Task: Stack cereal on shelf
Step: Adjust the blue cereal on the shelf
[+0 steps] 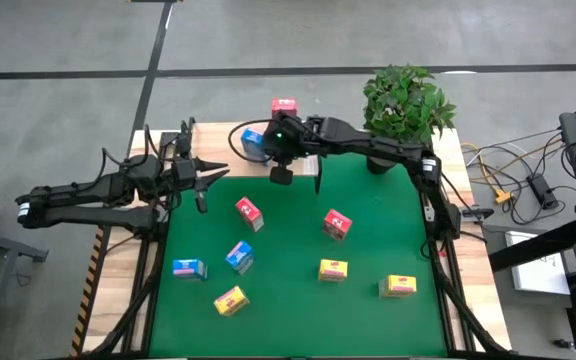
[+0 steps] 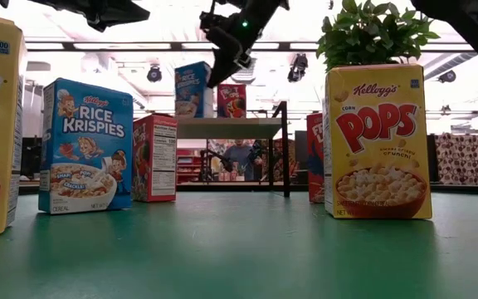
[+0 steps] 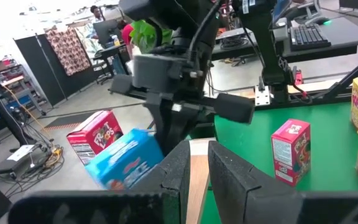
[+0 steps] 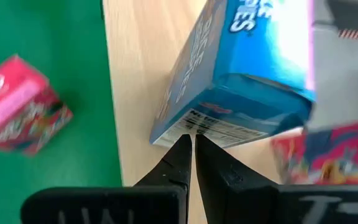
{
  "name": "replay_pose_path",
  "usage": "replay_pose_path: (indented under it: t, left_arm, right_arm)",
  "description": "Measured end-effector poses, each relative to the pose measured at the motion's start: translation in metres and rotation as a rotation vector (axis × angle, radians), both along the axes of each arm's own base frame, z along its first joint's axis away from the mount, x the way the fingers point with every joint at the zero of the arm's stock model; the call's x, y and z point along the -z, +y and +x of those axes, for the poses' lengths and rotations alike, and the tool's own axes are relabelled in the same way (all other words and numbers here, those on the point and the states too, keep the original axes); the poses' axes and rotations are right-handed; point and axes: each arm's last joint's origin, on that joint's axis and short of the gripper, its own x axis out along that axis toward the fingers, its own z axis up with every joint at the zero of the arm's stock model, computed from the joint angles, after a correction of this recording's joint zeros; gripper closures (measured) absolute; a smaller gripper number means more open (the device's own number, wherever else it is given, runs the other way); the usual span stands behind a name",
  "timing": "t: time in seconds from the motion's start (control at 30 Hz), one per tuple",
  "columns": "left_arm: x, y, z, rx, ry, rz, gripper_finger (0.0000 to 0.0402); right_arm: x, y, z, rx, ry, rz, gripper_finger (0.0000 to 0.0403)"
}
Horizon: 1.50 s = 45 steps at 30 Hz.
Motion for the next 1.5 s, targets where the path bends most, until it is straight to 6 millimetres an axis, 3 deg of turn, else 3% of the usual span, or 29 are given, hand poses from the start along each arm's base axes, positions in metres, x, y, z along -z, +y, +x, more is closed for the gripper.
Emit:
replay_pose_path:
  t: [0.43,0.83,1.1,1.33,1.5]
  left_arm:
    - [0.000,0.000,0.000,0.000,-0.002,0.000,0.0361]
    - [0.002,0.000,0.001,-0.001,0.023,-0.003,0.0361]
    - [0.006,0.001,0.007,-0.001,0.047,-0.006,0.0361]
    - [0.011,0.002,0.015,-0.006,0.090,0.005,0.0361]
    - [0.019,0.008,0.024,-0.164,0.168,0.040,0.0361]
  right_arm:
    - [0.014,-0.005,0.013,-0.016,-0.105,-0.049,0.0390]
    - [0.027,0.024,0.023,-0.130,-0.122,-0.037,0.0390]
    - [0.048,0.011,0.031,-0.046,-0.193,-0.241,0.0390]
    - [0.058,0.000,0.031,-0.029,-0.223,-0.292,0.0390]
    - [0.061,-0.008,0.029,-0.011,-0.226,-0.295,0.0390]
